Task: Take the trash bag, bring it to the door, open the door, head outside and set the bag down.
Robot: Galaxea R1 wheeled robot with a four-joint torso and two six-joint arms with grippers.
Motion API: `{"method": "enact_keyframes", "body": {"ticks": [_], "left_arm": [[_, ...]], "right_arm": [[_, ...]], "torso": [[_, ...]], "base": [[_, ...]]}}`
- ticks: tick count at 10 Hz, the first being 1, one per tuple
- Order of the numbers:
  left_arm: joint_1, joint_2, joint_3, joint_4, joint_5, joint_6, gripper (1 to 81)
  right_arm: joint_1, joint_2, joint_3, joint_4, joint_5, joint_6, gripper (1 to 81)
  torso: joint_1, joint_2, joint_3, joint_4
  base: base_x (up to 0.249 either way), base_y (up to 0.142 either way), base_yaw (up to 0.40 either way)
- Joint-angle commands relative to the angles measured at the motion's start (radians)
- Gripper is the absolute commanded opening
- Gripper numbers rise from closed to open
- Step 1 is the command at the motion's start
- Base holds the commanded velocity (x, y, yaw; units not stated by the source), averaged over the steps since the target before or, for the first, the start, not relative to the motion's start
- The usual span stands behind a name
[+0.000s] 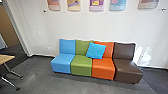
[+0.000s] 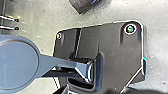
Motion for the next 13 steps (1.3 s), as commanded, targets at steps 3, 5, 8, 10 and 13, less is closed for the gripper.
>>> {"method": "enact_keyframes", "body": {"ticks": [3, 5, 8, 10, 13], "left_arm": [[-0.081, -0.043, 0.015, -0.056, 0.057, -0.003, 81.1], [-0.104, -0.052, 0.018, -0.067, 0.060, -0.003, 81.1], [-0.128, -0.066, 0.027, -0.079, 0.061, -0.003, 81.1], [-0.151, -0.090, 0.056, -0.090, 0.063, -0.003, 81.1], [-0.199, -0.126, 0.092, -0.148, 0.066, -0.004, 81.1]], "right_arm": [[0.083, -0.112, 0.097, 0.034, -0.090, 0.005, 81.1], [0.085, -0.129, 0.114, 0.032, -0.090, 0.014, 81.1], [0.091, -0.180, 0.174, 0.032, -0.089, 0.014, 81.1], [0.097, -0.196, 0.193, 0.034, -0.089, 0.016, 81.1], [0.097, -0.229, 0.219, 0.035, -0.087, 0.016, 81.1]], "torso": [[0.104, -0.163, 0.000, 0.000], [0.152, -0.239, -0.058, 0.000], [0.205, -0.324, -0.139, 0.000], [0.249, -0.394, -0.206, 0.000], [0.319, -0.500, -0.306, 0.000]], "base": [[0.000, 0.000, 0.000], [0.000, 0.000, 0.000], [0.000, 0.000, 0.000], [0.000, 0.000, 0.000], [0.000, 0.000, 0.000]]}}
